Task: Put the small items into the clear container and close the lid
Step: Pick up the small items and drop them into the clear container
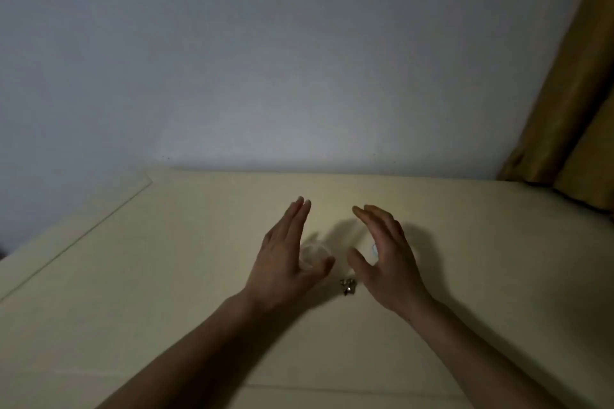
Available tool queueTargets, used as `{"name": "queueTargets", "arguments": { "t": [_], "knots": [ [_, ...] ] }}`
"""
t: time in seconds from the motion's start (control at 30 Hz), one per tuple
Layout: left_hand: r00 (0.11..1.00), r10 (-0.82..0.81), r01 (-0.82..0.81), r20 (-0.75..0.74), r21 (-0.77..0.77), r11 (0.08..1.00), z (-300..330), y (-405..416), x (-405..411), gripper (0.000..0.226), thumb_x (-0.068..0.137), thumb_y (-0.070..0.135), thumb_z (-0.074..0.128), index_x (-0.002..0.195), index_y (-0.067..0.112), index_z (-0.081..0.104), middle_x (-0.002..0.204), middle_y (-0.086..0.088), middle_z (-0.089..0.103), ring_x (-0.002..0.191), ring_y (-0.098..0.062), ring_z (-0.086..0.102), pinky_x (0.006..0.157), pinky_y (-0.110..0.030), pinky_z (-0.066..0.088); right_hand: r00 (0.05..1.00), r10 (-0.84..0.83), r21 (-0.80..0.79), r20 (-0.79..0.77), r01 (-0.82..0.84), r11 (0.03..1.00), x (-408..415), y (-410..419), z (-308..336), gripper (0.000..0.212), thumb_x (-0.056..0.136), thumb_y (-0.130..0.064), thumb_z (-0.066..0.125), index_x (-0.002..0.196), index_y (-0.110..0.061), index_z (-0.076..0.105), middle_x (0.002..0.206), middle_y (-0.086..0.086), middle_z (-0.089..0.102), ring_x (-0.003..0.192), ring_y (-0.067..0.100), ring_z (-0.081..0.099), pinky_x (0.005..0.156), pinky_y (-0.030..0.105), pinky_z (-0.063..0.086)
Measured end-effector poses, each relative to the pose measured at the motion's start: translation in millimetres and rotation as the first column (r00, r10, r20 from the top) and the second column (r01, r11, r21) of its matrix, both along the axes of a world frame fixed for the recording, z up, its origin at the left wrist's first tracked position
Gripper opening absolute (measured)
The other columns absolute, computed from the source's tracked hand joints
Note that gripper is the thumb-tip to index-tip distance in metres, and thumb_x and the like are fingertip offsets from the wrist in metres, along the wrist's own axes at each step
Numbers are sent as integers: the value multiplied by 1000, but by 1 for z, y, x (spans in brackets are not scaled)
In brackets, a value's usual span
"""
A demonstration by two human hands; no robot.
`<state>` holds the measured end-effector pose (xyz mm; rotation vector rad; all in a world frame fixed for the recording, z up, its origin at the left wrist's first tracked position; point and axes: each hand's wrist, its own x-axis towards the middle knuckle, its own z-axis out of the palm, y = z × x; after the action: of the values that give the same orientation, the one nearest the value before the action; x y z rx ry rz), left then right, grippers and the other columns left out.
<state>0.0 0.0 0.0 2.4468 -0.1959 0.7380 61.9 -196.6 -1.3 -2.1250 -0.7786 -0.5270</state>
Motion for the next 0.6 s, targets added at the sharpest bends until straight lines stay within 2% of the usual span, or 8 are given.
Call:
{"name": "queueTargets", "arguments": {
  "t": [0.07, 0.13, 0.23, 0.33, 0.47, 0.6],
  "knots": [
    [999, -24, 22, -35, -54, 998, -2, 0, 1, 99, 81, 54, 67, 158, 24, 12, 166, 12, 12, 155, -7, 15, 124, -30, 21, 1000, 7, -32, 13, -6, 999, 1, 0, 0, 59, 81, -39, 56, 138, -33, 43, 137, -10, 43, 128, 9, 40, 101, 28, 38],
    [995, -33, 22, -95, -110, 994, -5, -1, 0, 101, 80, 51, 72, 158, 25, 13, 167, 10, 18, 152, -7, 20, 122, -27, 23, 999, 21, -89, -37, -24, 996, 1, -2, -6, 53, 81, -42, 56, 133, -32, 50, 126, -12, 47, 118, 8, 47, 96, 29, 44],
    [988, -36, 12, -149, -155, 988, -9, -3, 0, 103, 79, 46, 77, 158, 23, 14, 165, 6, 25, 150, -7, 28, 119, -25, 28, 993, 29, -223, -115, -54, 973, 3, -2, -13, 52, 81, -55, 52, 128, -35, 53, 117, -15, 49, 104, 6, 53, 88, 27, 47],
    [977, -44, 5, -209, -185, 983, -12, -5, 0, 107, 78, 39, 80, 158, 21, 12, 161, 0, 35, 147, -12, 37, 117, -31, 36, 978, 40, -332, -205, -108, 937, 4, -5, -18, 55, 81, -63, 51, 128, -35, 54, 112, -16, 51, 103, 5, 55, 87, 31, 50],
    [967, -64, 30, -246, -140, 990, -18, -2, 2, 103, 79, 36, 80, 157, 21, 15, 143, 0, 57, 128, -16, 59, 106, -35, 48, 976, 11, -390, -218, -97, 915, 5, -7, -18, 59, 74, -71, 51, 118, -34, 61, 92, -21, 45, 89, 2, 52, 80, 28, 48],
    [970, -62, 34, -235, -119, 992, -22, 2, 5, 91, 79, 44, 76, 152, 25, 27, 138, 0, 63, 123, -17, 63, 103, -35, 51, 975, 14, -398, -223, -104, 911, 1, -8, -17, 50, 73, -68, 60, 111, -35, 63, 93, -18, 51, 88, 2, 52, 78, 26, 47]
  ]
}}
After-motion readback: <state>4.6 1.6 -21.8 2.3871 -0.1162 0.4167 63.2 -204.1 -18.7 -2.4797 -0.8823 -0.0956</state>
